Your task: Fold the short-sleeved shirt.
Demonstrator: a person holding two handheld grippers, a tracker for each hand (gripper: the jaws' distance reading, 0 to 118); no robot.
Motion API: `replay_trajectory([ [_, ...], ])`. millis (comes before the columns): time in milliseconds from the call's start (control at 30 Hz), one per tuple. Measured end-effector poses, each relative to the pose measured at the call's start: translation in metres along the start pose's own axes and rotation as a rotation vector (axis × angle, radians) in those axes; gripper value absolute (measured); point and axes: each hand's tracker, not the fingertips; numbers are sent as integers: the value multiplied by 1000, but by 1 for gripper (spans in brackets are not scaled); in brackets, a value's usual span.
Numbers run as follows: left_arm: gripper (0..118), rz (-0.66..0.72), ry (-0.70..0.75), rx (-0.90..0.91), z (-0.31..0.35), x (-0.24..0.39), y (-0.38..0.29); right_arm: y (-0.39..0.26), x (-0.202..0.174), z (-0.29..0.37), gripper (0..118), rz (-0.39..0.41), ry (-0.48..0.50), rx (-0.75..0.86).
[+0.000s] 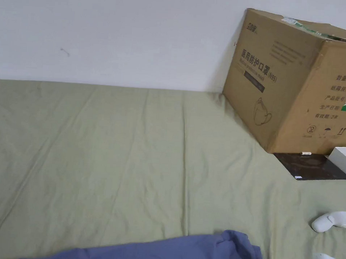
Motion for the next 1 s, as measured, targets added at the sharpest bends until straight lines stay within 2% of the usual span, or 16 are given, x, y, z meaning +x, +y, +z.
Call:
replay_trajectory([
  [33, 11, 4, 8, 17, 2, 1, -1, 0, -2, 0, 7, -6, -8, 14],
  [67, 24, 1, 30, 38, 5, 4, -2, 1, -6, 4, 19, -10, -25, 41],
  [133, 82, 2, 38, 69, 12, 9, -2, 2, -22, 9, 86, 10, -33, 83],
  [167, 108, 5, 32, 86, 15, 12, -2, 3, -30, 14, 110, 28, -29, 118],
  [200, 118, 2, 26, 141, 24, 18, -3, 3, -44, 20, 117, 38, -19, 182],
  [267, 114, -7, 36, 210, 33, 32, 0, 7, -73, 26, 117, 111, -7, 215],
  [333, 115, -55, 113, 282, 38, 52, 1, 7, -108, 31, 117, 167, -38, 258],
  [467, 114, -135, 270, 307, 31, 87, 7, 2, -166, 21, 117, 249, -8, 268],
  [533, 106, -138, 269, 324, 22, 93, 9, -1, -188, 11, 110, 272, -9, 280],
  [567, 92, -138, 263, 330, 18, 94, 9, -2, -197, 7, 96, 293, 4, 274],
  [633, 18, -126, 245, 319, 11, 97, 11, -5, -211, -2, 7, 314, 7, 272],
  [667, 0, -115, 247, 307, 6, 100, 11, -7, -218, -8, 0, 334, -40, 262],
  [700, 0, -109, 272, 305, 3, 101, 10, -9, -222, -13, 0, 346, -64, 268],
  [767, 0, -86, 227, 287, 0, 99, 9, -11, -224, -17, 0, 332, -24, 266],
  [933, 0, -68, 266, 285, -3, 86, 7, -10, -229, -22, 0, 337, -85, 261],
  [1000, 0, -20, 293, 280, -1, 65, 10, -10, -231, -22, 0, 342, -108, 261],
])
